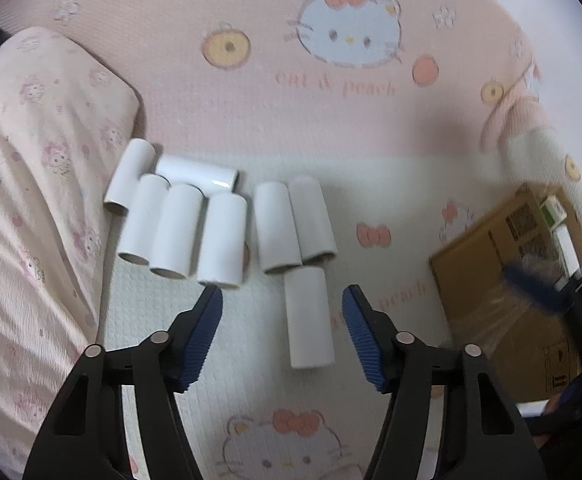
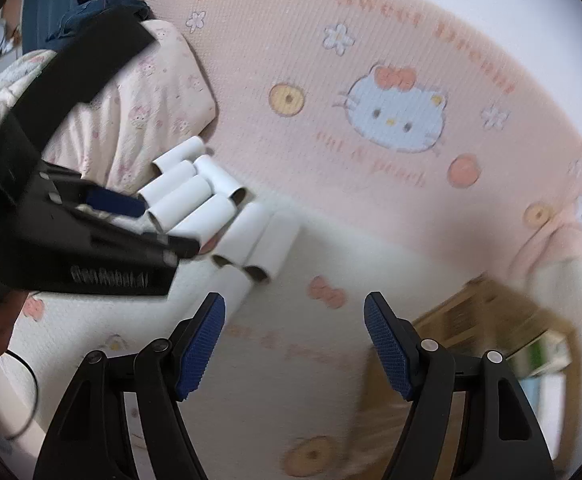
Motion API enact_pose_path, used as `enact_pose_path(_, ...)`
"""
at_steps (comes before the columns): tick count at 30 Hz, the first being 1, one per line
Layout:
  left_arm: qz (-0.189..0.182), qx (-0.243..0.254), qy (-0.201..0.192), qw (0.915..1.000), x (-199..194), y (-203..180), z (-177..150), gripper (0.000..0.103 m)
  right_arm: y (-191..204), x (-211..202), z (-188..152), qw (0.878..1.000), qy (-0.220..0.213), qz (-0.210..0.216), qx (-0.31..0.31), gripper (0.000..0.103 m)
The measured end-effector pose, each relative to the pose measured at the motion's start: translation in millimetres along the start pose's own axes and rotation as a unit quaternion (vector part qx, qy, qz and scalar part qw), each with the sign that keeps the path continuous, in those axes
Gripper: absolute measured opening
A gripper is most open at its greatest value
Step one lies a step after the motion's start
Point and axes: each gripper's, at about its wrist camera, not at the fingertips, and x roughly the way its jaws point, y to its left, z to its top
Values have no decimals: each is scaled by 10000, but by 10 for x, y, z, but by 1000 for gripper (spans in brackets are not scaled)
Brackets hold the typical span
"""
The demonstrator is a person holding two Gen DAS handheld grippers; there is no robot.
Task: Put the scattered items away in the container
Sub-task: 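Reach both grippers to one white paper tube and close around it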
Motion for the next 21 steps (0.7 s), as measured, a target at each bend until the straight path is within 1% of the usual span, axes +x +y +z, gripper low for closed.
enact_pose_path(1, -5, -46, -52, 10000, 7, 30, -12, 63, 0, 36, -19, 9997, 37, 184, 140, 70)
enact_pose_path(2, -34, -72, -91, 9999, 20, 55, -26, 63, -1, 61, -30, 9993, 26, 267, 242, 70)
enact_pose_path(4, -132, -55, -120, 9998, 102, 63, -75, 63, 2, 132, -74, 9987, -118, 282, 398, 72)
enact_pose_path(6, -170, -69, 23, 9998, 255, 99, -159, 61, -31, 277, -103, 9982, -20, 213, 558, 74)
enact_pose_path(7, -219, -73, 68, 9997, 319, 115, -191, 57, -53, 347, -123, 9975, 65, 262, 654, 74)
enact_pose_path(9, -272, -111, 194, 9994, 464, 139, -273, 56, -93, 479, -200, 9959, 199, 390, 797, 74)
enact_pose_path(10, -276, -171, 265, 9991, 527, 157, -310, 56, -93, 513, -230, 9960, 181, 368, 793, 74)
enact_pose_path(12, -436, -327, 370, 9978, 623, 188, -358, 56, -70, 558, -294, 9972, 119, 312, 663, 74)
enact_pose_path(14, -717, -589, 442, 9947, 714, 242, -392, 56, -32, 643, -344, 9972, 171, 473, 545, 74)
enact_pose_path(15, -900, -795, 530, 9913, 773, 279, -410, 56, -28, 657, -352, 9965, 191, 565, 581, 74)
enact_pose_path(16, -977, -916, 634, 9890, 822, 310, -431, 56, -33, 660, -376, 9950, 120, 725, 680, 74)
enact_pose_path(18, -1048, -1287, 600, 9843, 872, 380, -490, 56, -38, 679, -430, 9915, -105, 881, 946, 75)
enact_pose_path(19, -1074, -1402, 582, 9826, 880, 395, -508, 56, -20, 713, -433, 9911, -115, 912, 967, 75)
enact_pose_path(21, -1169, -1543, 613, 9792, 926, 405, -533, 56, 38, 811, -423, 9913, 18, 923, 935, 75)
